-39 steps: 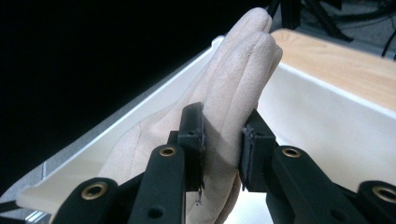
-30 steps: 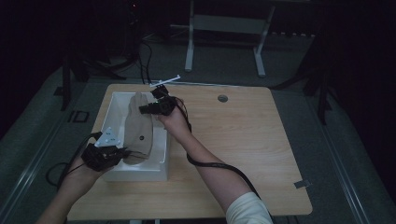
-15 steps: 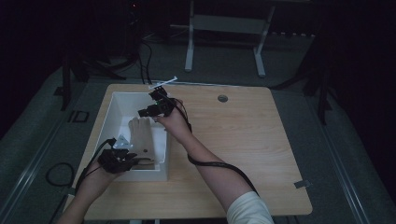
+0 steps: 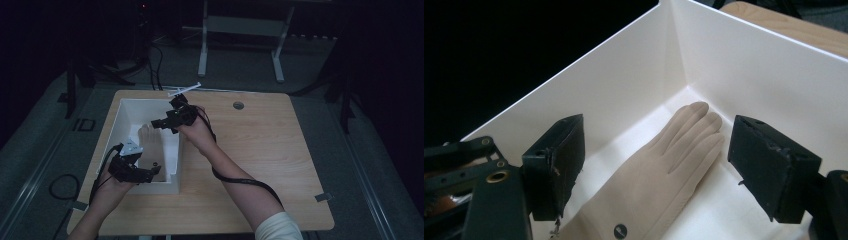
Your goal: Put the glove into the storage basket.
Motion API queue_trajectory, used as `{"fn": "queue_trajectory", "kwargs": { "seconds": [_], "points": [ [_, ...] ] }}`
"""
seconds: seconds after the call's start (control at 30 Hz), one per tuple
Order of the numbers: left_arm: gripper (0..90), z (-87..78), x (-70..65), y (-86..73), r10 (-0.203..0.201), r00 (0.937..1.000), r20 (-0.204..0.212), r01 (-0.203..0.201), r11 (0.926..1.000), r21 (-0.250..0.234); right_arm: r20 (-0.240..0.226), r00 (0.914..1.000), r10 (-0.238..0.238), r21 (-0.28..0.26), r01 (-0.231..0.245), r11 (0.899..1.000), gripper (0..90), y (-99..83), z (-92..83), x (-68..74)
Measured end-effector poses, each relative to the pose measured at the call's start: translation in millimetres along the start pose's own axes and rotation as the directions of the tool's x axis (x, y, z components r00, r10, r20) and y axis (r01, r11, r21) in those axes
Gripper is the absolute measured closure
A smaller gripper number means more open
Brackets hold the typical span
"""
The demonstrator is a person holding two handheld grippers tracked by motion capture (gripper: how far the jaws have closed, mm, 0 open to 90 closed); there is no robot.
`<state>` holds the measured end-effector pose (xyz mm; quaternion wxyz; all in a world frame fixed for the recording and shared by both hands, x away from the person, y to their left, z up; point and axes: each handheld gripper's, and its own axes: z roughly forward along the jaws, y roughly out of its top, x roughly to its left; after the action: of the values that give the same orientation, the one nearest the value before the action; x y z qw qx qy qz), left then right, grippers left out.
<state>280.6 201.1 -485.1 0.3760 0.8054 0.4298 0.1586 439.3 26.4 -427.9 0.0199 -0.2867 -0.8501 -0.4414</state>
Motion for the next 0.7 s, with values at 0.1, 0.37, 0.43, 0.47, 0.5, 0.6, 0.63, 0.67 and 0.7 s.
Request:
{"fn": "queue_trajectory", "kwargs": {
  "seconds": [0.1, 0.37, 0.43, 0.47, 0.5, 0.6, 0.63, 0.67, 0.7],
  "points": [
    [10.9, -0.6, -1.4, 1.4, -0.008, 0.9999, 0.007, 0.008, 0.9999, -0.012, -0.009, 0.9999, -0.012, -0.001, 0.012, 1.000, 20.1, -0.9, -3.0, 1.0],
    [7.1, -9.3, -13.7, 14.1, -0.031, 0.9967, 0.075, 0.045, 0.9813, -0.187, -0.022, 0.9971, -0.073, -0.021, 0.072, 0.997, 18.1, -18.4, -33.7, 2.2],
    [7.1, -10.8, -18.9, 19.8, -0.017, 0.9964, 0.083, 0.032, 0.9810, -0.192, -0.013, 0.9966, -0.081, -0.027, 0.081, 0.996, 17.6, -22.0, -41.4, 2.2],
    [7.1, -11.4, -21.6, 22.4, -0.006, 0.9970, 0.077, 0.021, 0.9803, -0.197, -0.006, 0.9962, -0.087, -0.031, 0.087, 0.996, 17.6, -23.8, -45.5, 2.2],
    [7.1, -12.1, -23.5, 24.4, 0.000, 0.9972, 0.075, 0.014, 0.9804, -0.196, 0.000, 0.9956, -0.094, -0.037, 0.094, 0.995, 17.6, -25.3, -49.7, 1.9],
    [7.1, -13.7, -31.3, 32.3, 0.011, 0.9965, 0.083, 0.007, 0.9774, -0.211, 0.004, 0.9956, -0.094, -0.049, 0.094, 0.994, 17.7, -30.5, -61.5, 0.0],
    [7.1, -13.9, -33.6, 34.7, 0.017, 0.9960, 0.087, 0.002, 0.9768, -0.214, 0.009, 0.9957, -0.093, -0.051, 0.093, 0.994, 17.7, -34.2, -68.9, -1.7],
    [7.1, -13.9, -36.3, 37.2, 0.021, 0.9956, 0.091, 0.000, 0.9764, -0.216, 0.009, 0.9957, -0.093, -0.051, 0.093, 0.994, 17.7, -34.2, -68.9, -1.7],
    [7.1, -13.9, -39.2, 39.5, 0.023, 0.9955, 0.092, -0.003, 0.9762, -0.217, 0.014, 0.9956, -0.092, -0.051, 0.093, 0.994, 17.7, -36.2, -72.6, -2.9]
  ]
}}
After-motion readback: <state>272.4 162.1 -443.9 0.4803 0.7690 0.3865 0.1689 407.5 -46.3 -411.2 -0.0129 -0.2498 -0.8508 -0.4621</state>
